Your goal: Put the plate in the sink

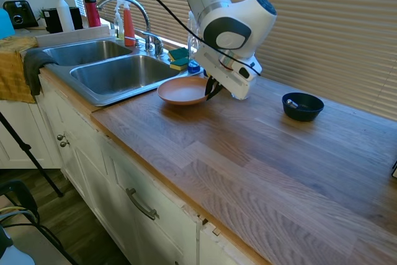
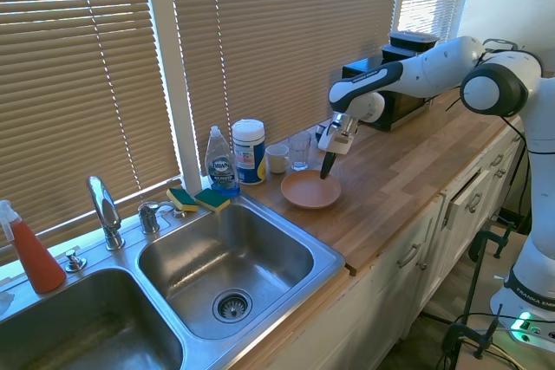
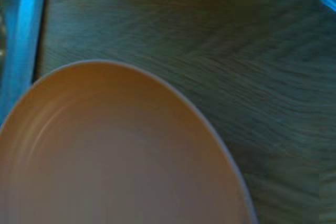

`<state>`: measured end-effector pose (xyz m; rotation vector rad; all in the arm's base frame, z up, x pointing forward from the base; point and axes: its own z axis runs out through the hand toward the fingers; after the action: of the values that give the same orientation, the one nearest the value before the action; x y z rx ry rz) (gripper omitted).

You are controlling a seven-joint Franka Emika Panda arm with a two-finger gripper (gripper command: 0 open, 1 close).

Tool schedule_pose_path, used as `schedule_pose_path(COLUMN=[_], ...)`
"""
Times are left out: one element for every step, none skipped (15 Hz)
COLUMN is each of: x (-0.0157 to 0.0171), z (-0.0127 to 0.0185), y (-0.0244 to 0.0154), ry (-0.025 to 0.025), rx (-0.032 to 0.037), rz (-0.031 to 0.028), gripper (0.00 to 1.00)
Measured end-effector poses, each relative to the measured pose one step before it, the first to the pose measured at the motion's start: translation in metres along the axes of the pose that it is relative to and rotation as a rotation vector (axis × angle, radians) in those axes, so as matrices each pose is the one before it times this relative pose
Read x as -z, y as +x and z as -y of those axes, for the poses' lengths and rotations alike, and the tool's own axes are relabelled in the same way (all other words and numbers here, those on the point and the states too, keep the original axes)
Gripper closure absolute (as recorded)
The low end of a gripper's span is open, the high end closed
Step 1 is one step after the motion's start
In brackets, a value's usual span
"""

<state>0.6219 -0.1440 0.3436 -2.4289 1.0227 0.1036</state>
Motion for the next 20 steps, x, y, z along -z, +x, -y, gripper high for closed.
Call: schedule_pose_path(x=[0.00213,0.00139,-0.00096,-0.00293,-0.006,-0.00825,-0.00836,-0.00752,-0.00531,-0.00477,-0.00554,-0.00577,-0.0078,-0.01,-0.01024,-0.01102,-0.01223,-0.0141,-0.01538,-0.01405], z=[0.01202,0.01454,0.01755,0.01884,0.02039,0.02081,0.01976,0.02104,0.02057,0.0204,0.0193,0.016,0.01588,0.01545,0.01453,0.01593,0.01503,0.01421,0.01376,0.01084], y=[-0.01196,-0.01303,-0.01455,-0.01505,-0.01591,-0.01654,-0.01562,-0.0168,-0.01459,-0.0131,-0.0099,-0.0063,-0.00555,-0.00436,-0.00364,-0.00485,-0.00594,-0.00707,-0.00781,-0.00477], ry=[-0.00516,-0.01194,-0.01451,-0.01672,-0.02104,-0.02106,-0.02134,-0.02573,-0.02358,-0.01994,-0.01553,-0.0128,-0.0174,-0.01882,-0.01616,-0.0179,-0.02006,-0.01962,-0.02229,-0.01923], rx=[0.00644,0.00458,0.00686,0.01037,0.01214,0.01205,0.01314,0.01422,0.01281,0.0132,0.00839,0.00548,0.00781,0.00902,0.0068,0.0082,0.00748,0.00441,0.00382,0.00152], rz=[-0.00079,-0.00355,-0.00455,-0.00824,-0.0079,-0.00842,-0.01,-0.0084,-0.01061,-0.01204,-0.01159,-0.00961,-0.01109,-0.01119,-0.00792,-0.0103,-0.01048,-0.00535,-0.00028,-0.00069], gripper=[1.0,1.0,1.0,1.0,1.0,1.0,1.0,1.0,1.0,1.0,1.0,1.0,1.0,1.0,1.0,1.0,1.0,1.0,1.0,1.0])
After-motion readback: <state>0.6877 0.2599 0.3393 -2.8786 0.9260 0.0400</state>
